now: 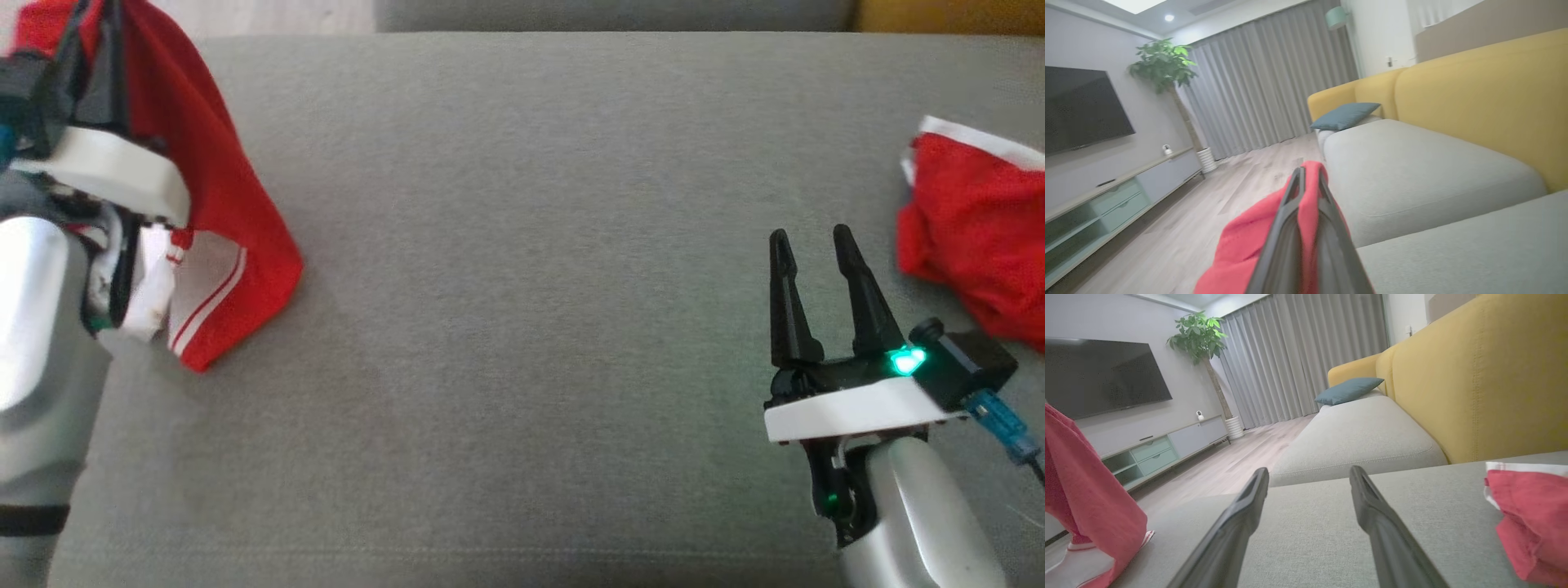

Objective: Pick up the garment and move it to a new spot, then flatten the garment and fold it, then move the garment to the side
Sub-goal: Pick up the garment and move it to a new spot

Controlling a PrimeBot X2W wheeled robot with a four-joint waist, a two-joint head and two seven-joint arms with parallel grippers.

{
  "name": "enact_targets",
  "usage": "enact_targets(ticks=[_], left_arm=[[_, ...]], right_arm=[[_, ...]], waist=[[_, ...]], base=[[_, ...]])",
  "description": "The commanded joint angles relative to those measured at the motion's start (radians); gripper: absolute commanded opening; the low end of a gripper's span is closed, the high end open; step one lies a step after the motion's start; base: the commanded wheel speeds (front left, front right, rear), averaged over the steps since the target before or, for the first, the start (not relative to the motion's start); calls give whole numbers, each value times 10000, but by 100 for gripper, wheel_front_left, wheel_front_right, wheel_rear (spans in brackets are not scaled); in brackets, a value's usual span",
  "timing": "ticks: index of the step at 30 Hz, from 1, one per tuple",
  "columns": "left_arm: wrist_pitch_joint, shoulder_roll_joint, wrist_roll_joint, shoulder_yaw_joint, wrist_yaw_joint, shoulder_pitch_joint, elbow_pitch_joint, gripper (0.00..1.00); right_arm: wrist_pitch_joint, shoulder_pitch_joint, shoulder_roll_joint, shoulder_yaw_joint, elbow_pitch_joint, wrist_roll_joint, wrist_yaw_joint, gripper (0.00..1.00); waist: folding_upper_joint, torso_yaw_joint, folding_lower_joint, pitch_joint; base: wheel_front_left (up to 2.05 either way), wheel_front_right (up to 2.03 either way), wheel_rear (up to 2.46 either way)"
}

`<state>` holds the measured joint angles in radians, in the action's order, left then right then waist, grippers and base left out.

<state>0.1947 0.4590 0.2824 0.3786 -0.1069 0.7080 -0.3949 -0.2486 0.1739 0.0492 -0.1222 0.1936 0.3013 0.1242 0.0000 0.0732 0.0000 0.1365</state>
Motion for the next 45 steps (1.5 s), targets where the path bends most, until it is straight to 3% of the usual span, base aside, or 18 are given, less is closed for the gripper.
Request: enact_targets(ticks=[1, 6, 9, 17, 18, 19, 24, 28, 32, 38, 45], left_arm=[[-109, 448, -125, -307, -75, 357, 580, 0], [-480, 174, -367, 252, -90, 209, 1143, 0], [-684, -197, -480, 805, 128, 209, 1213, 0], [-570, -2086, -697, 2206, 495, 826, 267, 0], [-481, -2388, -704, 2335, 489, 922, 26, 26], [-377, -2664, -730, 2485, 510, 1009, -236, 100], [166, -3652, -712, 3037, 609, 1221, -1452, 100], [456, -3930, -567, 3377, 754, 1203, -1854, 100], [606, -3962, -376, 3206, 601, 1142, -1968, 100], [664, -3219, -74, 2199, 143, 600, -1374, 100], [668, -2155, 282, 903, -291, -1496, 171, 100]], right_arm=[[-114, 215, 10, -290, -445, 116, 65, 100], [-124, 261, 10, -452, -782, 209, 65, 100], [-127, 288, 10, -536, -961, 294, 65, 100], [-130, 366, 10, -721, -1276, 547, 65, 100], [-130, 369, 10, -743, -1283, 577, 65, 100], [-130, 374, 10, -778, -1283, 607, 65, 100], [-130, 362, 10, -839, -1284, 692, 65, 100], [-131, 289, 10, -705, -1251, 661, 65, 100], [-131, 213, 10, -592, -1213, 602, 65, 100], [-131, 96, 10, -302, -1067, 387, 65, 100], [-131, -174, 10, -90, -645, 99, 65, 100]], waist=[[0, -425, 0, -92], [0, -1189, 0, 18], [0, -1693, 0, 154], [0, -2910, 0, 570], [0, -3025, 0, 594], [0, -3141, 0, 615], [0, -3401, 0, 609], [0, -3207, 0, 513], [0, -2696, 0, 333], [0, -1630, 0, -38], [0, -345, 0, -486]], base=[[0, 0, 0], [0, 0, 0], [0, 0, 0], [0, 0, 0], [0, 0, 0], [0, 0, 0], [0, 0, 0], [0, 0, 0], [0, 0, 0], [0, 0, 0], [0, 0, 0]])
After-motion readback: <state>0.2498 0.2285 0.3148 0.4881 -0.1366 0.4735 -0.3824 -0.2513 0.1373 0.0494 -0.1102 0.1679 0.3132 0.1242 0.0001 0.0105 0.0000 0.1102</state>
